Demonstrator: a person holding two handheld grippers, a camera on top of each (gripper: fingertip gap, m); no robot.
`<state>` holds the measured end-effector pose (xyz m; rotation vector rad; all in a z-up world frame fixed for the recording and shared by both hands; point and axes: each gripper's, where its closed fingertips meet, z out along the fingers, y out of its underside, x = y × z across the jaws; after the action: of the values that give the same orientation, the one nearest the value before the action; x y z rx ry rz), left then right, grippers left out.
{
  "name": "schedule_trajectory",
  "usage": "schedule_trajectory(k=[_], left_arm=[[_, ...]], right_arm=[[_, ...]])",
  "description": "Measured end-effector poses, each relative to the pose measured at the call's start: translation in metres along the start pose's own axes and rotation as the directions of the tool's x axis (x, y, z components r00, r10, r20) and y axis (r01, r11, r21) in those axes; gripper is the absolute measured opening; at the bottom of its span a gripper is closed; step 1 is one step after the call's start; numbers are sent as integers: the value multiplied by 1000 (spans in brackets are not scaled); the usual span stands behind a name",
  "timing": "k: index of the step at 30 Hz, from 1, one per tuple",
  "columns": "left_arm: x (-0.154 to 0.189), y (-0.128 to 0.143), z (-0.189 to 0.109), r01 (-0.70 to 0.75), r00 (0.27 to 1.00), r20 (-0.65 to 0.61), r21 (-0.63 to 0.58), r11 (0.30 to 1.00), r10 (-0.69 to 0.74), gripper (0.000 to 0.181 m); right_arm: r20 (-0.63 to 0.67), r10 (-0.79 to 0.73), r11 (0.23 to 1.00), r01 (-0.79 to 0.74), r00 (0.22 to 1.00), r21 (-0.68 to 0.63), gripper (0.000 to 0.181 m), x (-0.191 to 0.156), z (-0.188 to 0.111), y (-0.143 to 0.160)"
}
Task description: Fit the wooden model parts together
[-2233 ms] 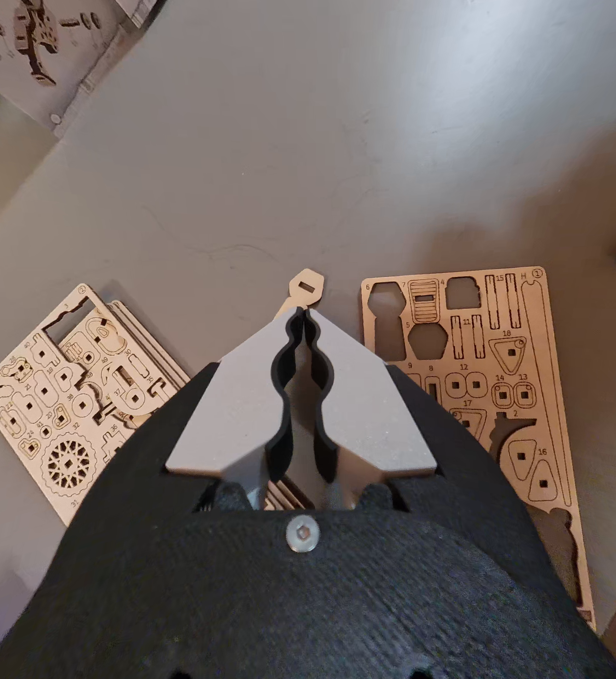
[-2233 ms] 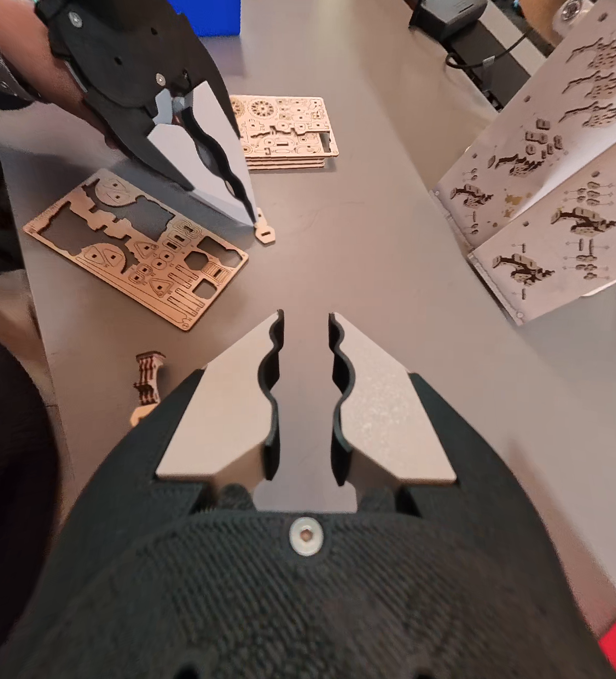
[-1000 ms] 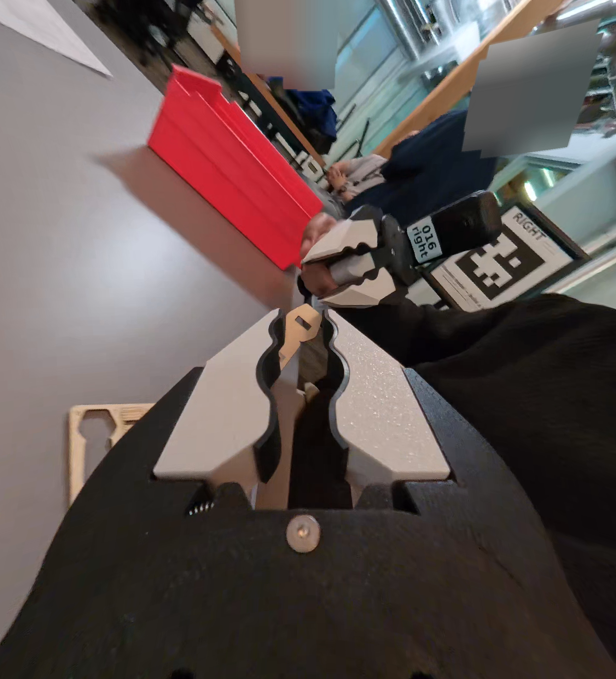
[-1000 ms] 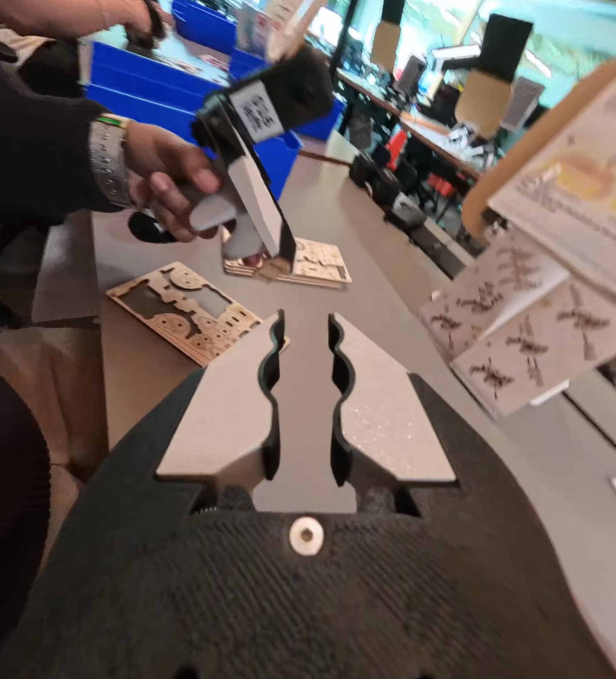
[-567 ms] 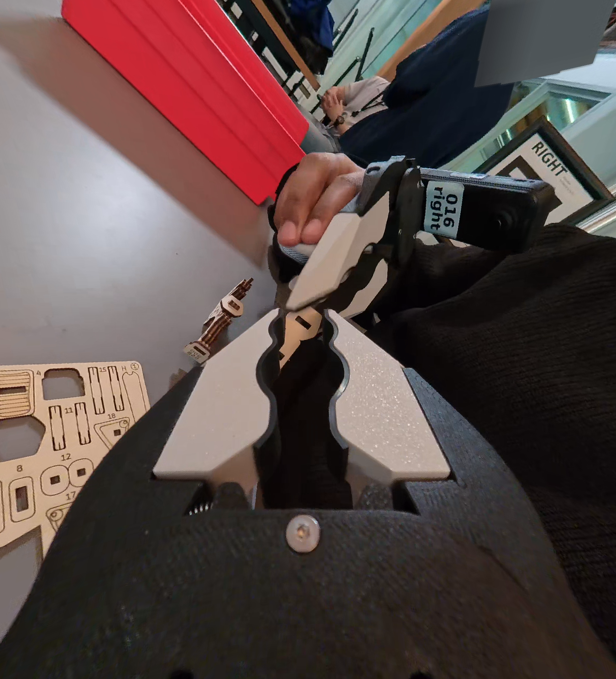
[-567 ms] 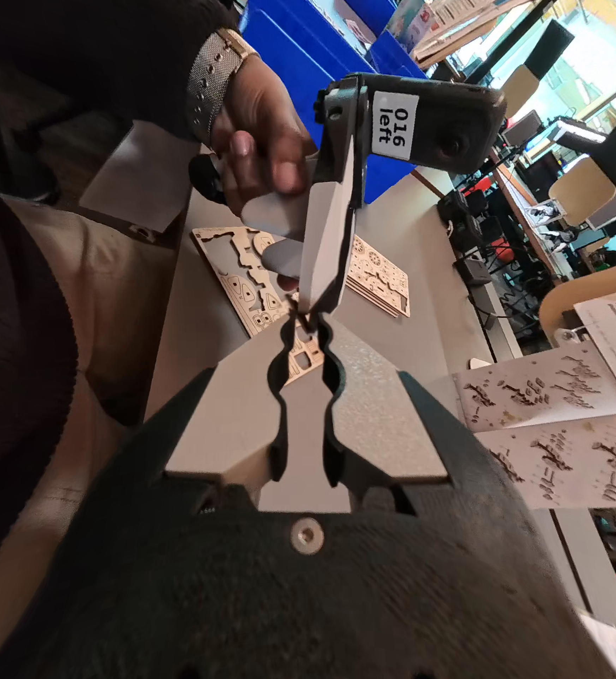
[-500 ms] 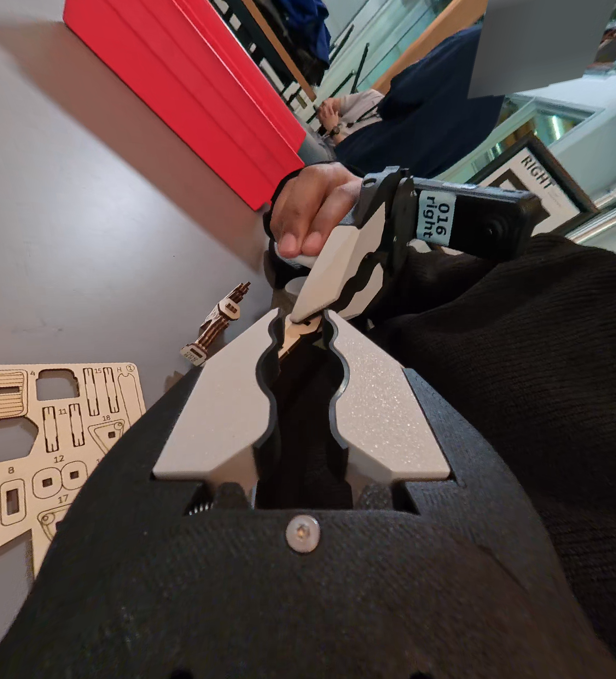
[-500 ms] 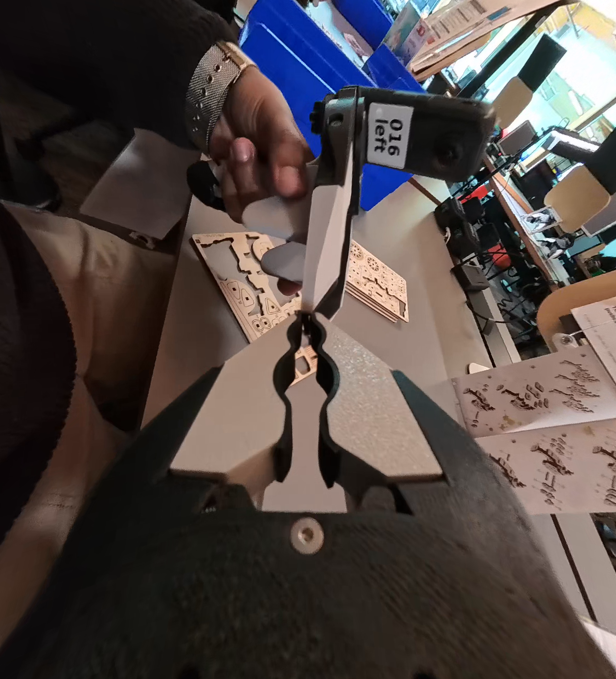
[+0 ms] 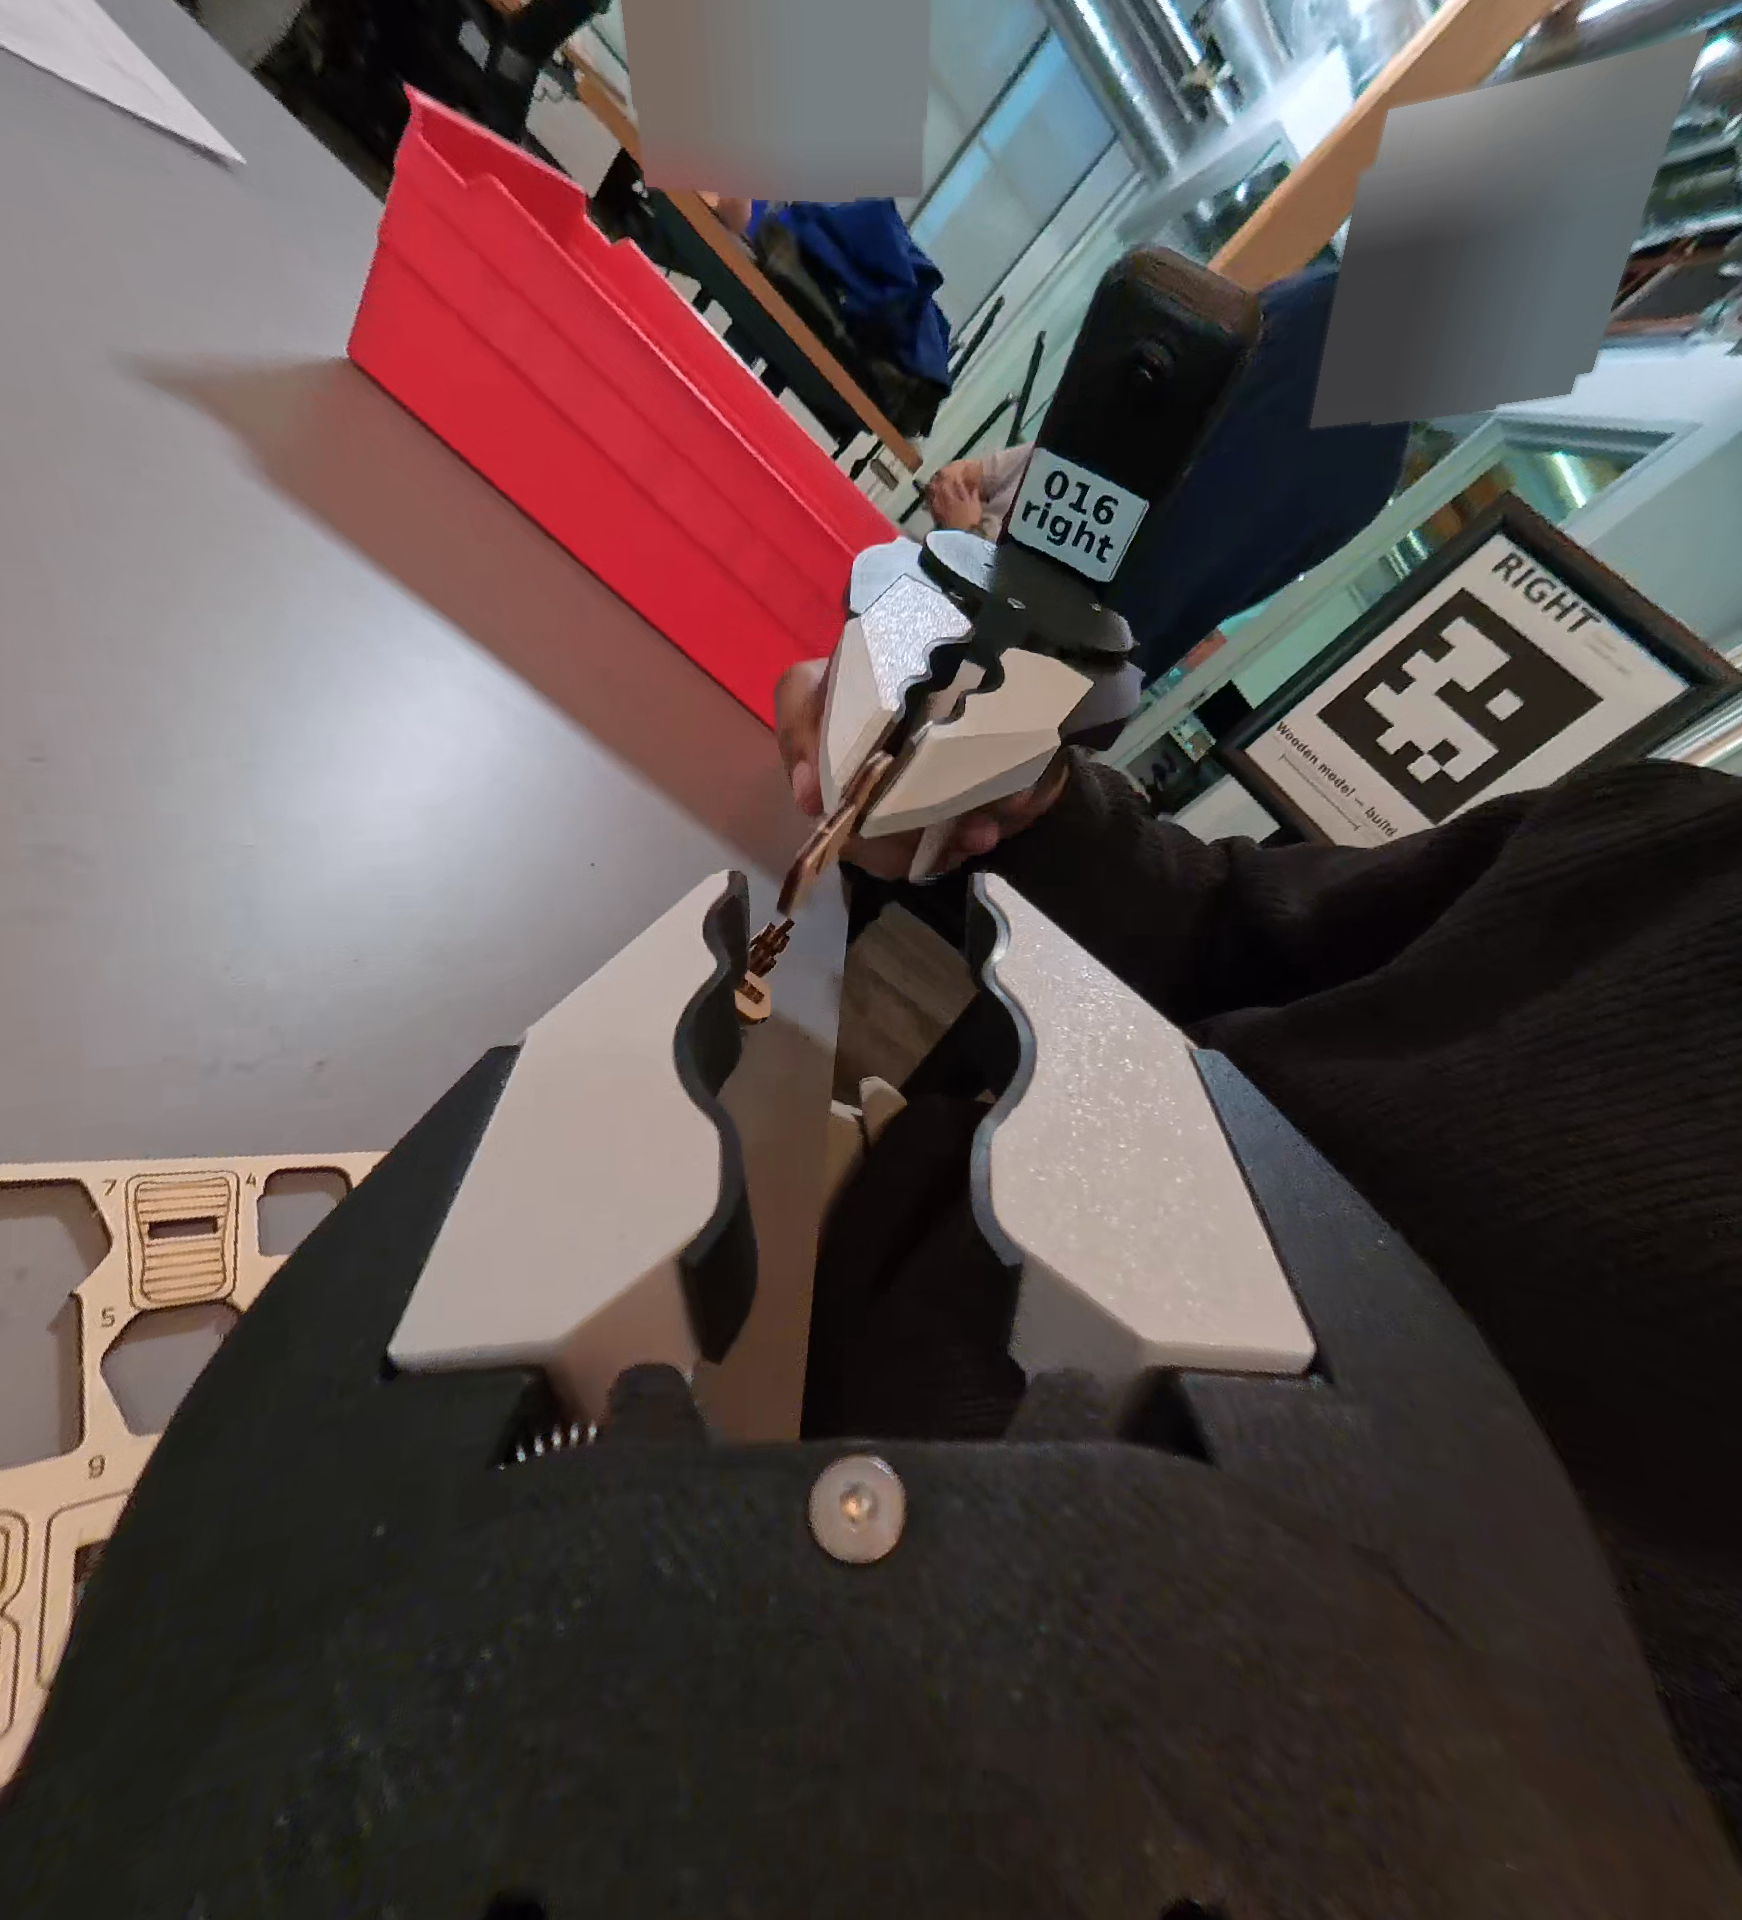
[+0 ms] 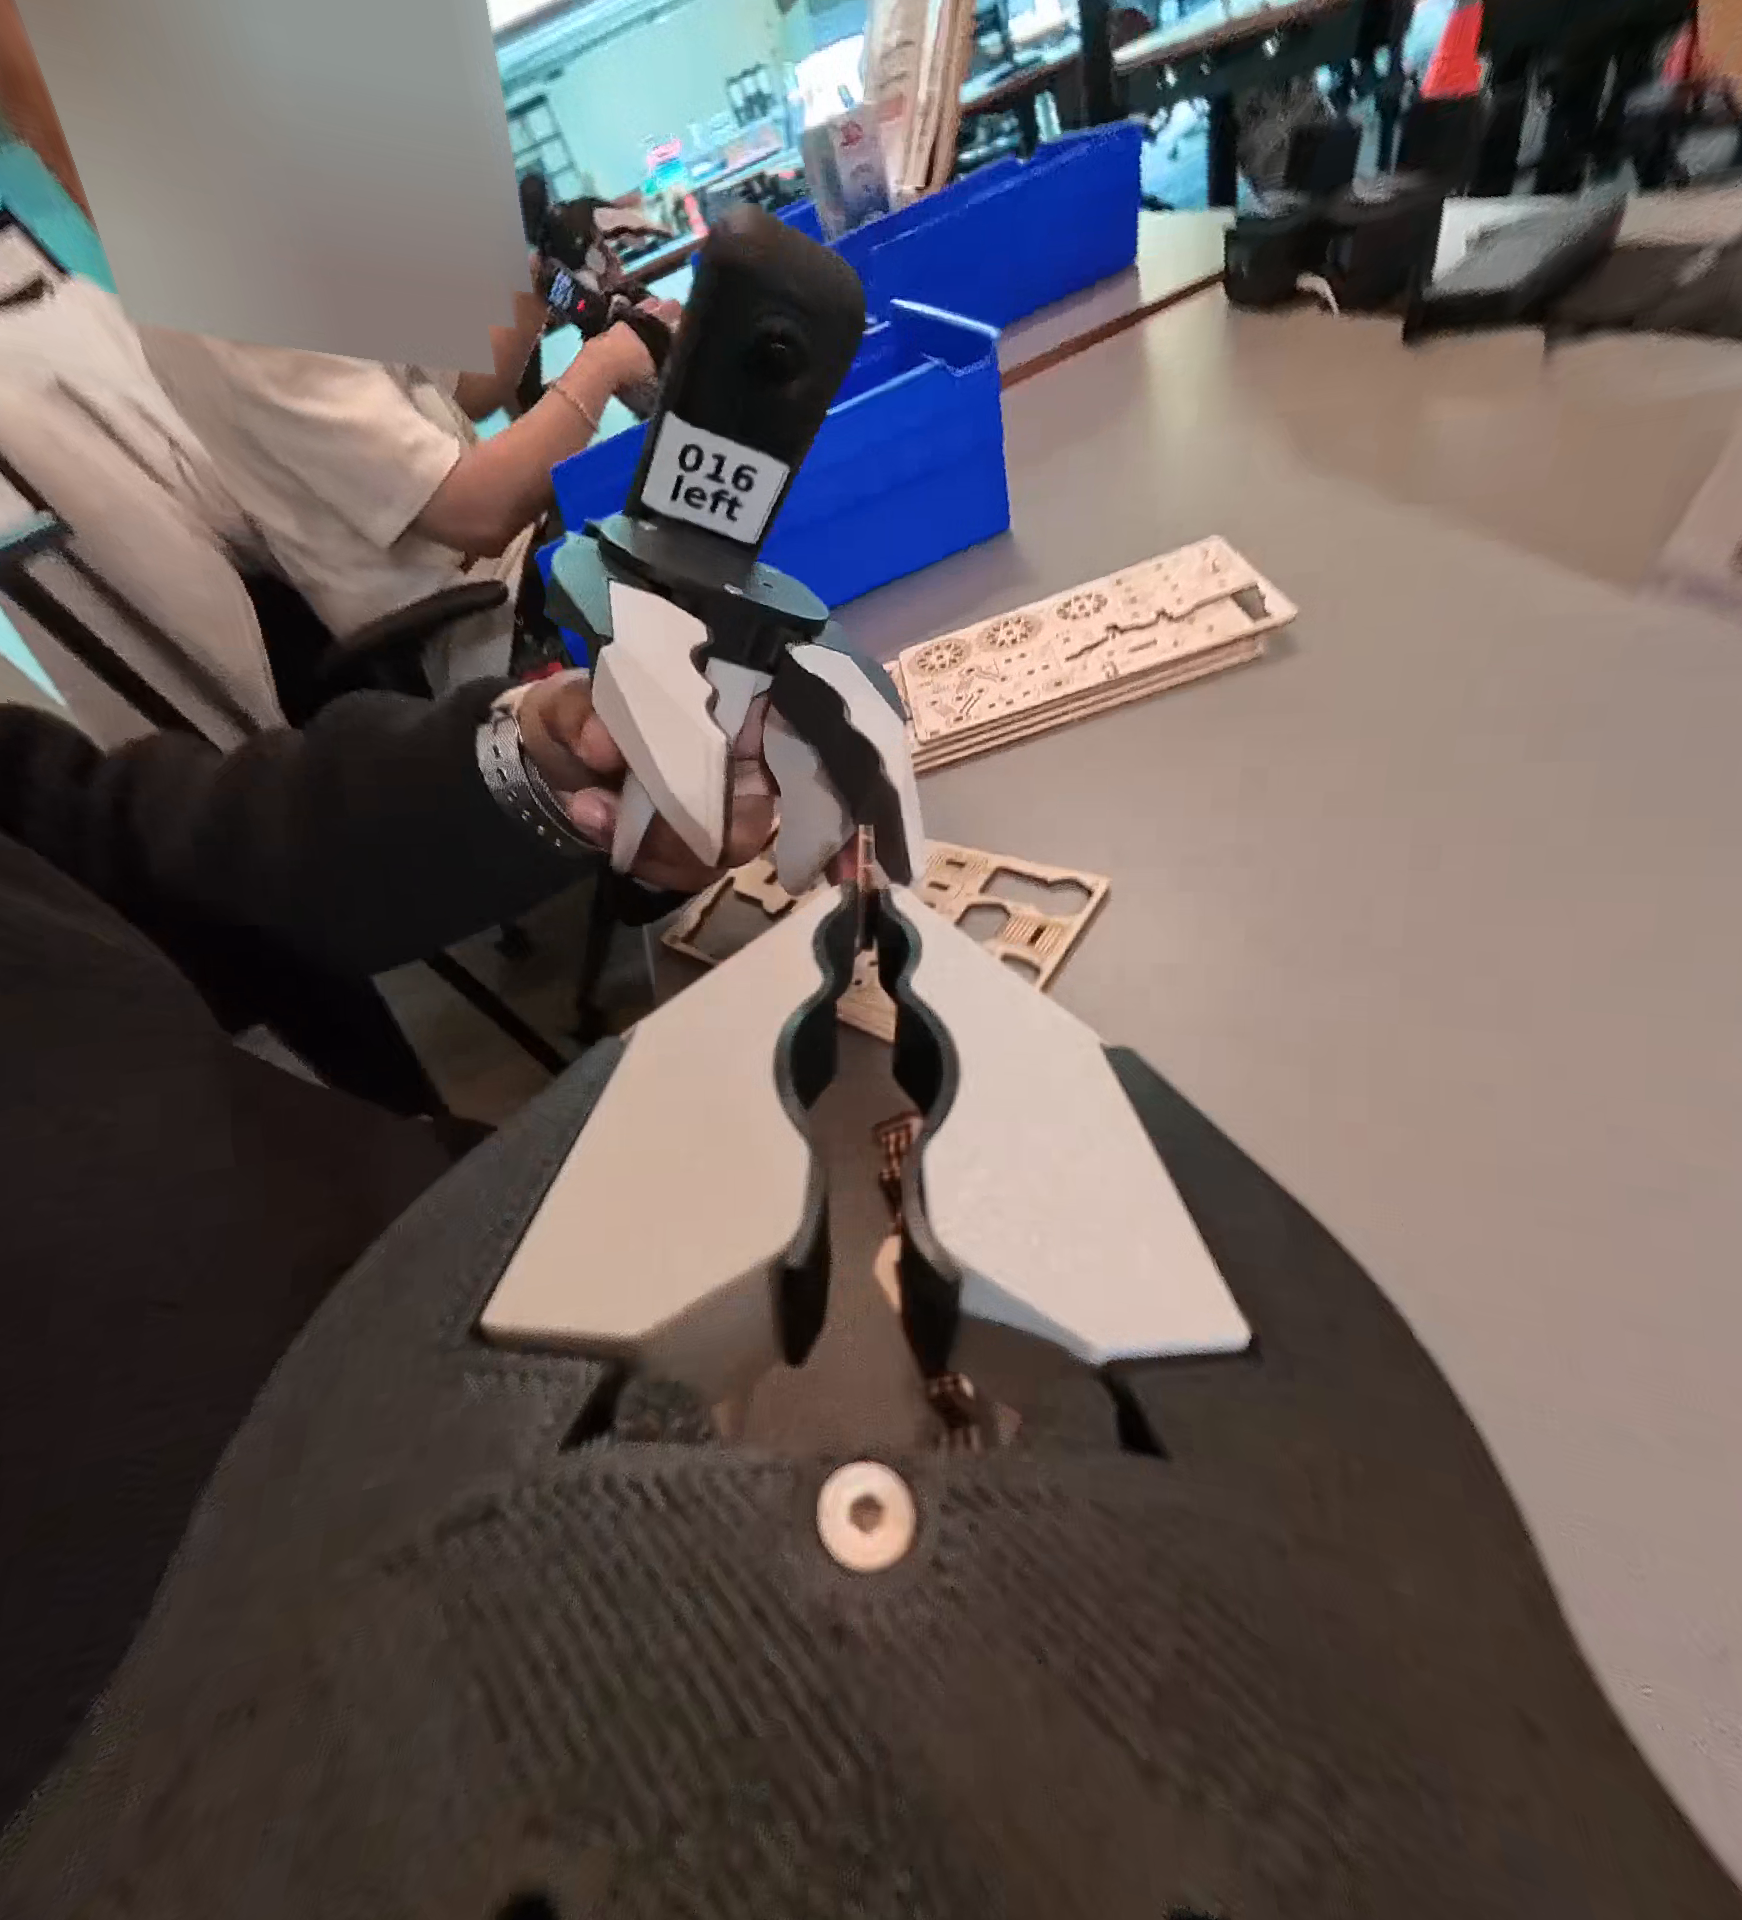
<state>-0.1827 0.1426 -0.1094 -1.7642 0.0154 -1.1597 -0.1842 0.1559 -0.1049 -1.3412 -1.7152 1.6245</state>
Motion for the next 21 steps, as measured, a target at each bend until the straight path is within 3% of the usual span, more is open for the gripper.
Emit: schedule_trajectory(k=[5,10,13,16,19,21], left_arm=[[-5,2,12,15,999,-32,-25,1000,-16,5],[-3,5,23,71,994,-77,-77,995,-77,0],[-5,3,27,134,986,-90,-80,988,-141,0],[-7,2,25,197,972,-114,-82,977,-205,0],[-10,8,24,265,953,-122,-114,957,-278,0],[-14,13,26,295,945,-103,-137,946,-310,0]], right_arm=[[40,262,963,-264,964,51,2,-3,-4,9],[1,293,954,-292,956,68,10,2,-15,18],[-135,146,989,-144,980,24,32,14,-24,27],[-293,-134,991,122,947,-57,35,24,-34,28],[-341,-452,892,410,825,-190,36,20,-37,30],[-317,-567,823,504,761,-261,44,15,-33,38]])
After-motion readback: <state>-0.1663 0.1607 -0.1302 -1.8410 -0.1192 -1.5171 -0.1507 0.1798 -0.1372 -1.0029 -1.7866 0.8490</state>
